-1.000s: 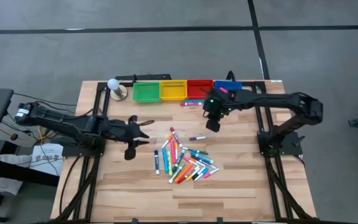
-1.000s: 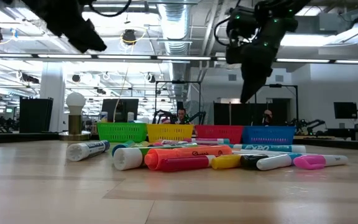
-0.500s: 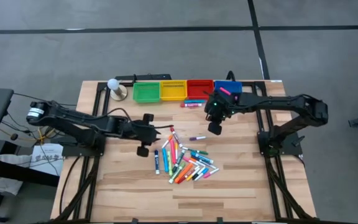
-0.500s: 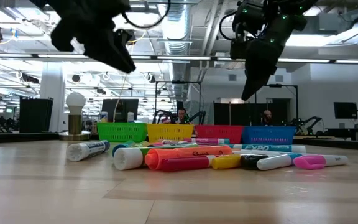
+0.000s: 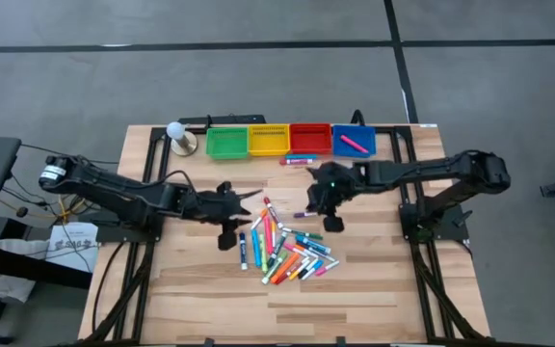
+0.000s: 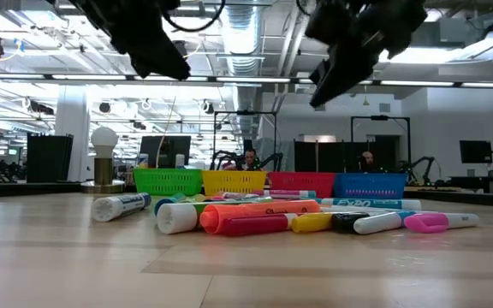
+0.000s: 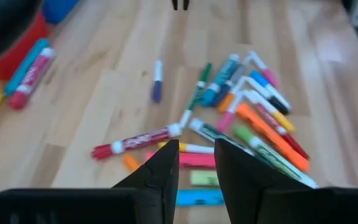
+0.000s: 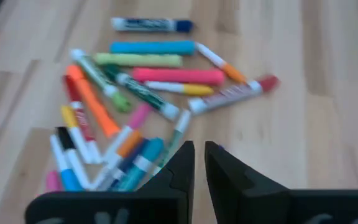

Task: Pick & Place Markers
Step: Put the orange highlighter pen into the blue basket

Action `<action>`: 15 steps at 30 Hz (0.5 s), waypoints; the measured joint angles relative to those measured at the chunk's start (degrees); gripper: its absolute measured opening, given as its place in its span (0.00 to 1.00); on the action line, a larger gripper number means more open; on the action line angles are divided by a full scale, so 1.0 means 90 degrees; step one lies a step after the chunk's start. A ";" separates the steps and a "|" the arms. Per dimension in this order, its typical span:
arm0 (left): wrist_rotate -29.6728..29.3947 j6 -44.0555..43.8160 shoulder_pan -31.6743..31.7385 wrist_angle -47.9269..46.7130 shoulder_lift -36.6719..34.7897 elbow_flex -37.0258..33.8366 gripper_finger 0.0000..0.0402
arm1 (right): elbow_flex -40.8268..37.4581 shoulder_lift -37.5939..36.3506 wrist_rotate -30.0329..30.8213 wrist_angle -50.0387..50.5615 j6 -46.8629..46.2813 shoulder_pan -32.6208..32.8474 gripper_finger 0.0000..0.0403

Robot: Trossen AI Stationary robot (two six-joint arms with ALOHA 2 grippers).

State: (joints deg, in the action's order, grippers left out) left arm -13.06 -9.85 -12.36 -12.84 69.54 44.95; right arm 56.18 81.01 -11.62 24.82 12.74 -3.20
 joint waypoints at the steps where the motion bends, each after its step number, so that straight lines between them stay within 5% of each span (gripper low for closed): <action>1: 0.0000 0.0073 -0.0109 0.0024 0.0000 0.0000 0.25 | 0.0000 0.0000 0.0071 -0.0082 -0.0137 0.0142 0.08; 15: 0.0009 0.0400 -0.1328 0.0160 0.0001 -0.0110 0.25 | 0.0022 0.0599 0.0945 -0.1154 -0.1491 0.1922 0.13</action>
State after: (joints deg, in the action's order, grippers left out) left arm -12.98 -6.25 -24.31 -11.40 69.55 43.96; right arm 56.38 86.40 -3.12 14.43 -0.68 14.10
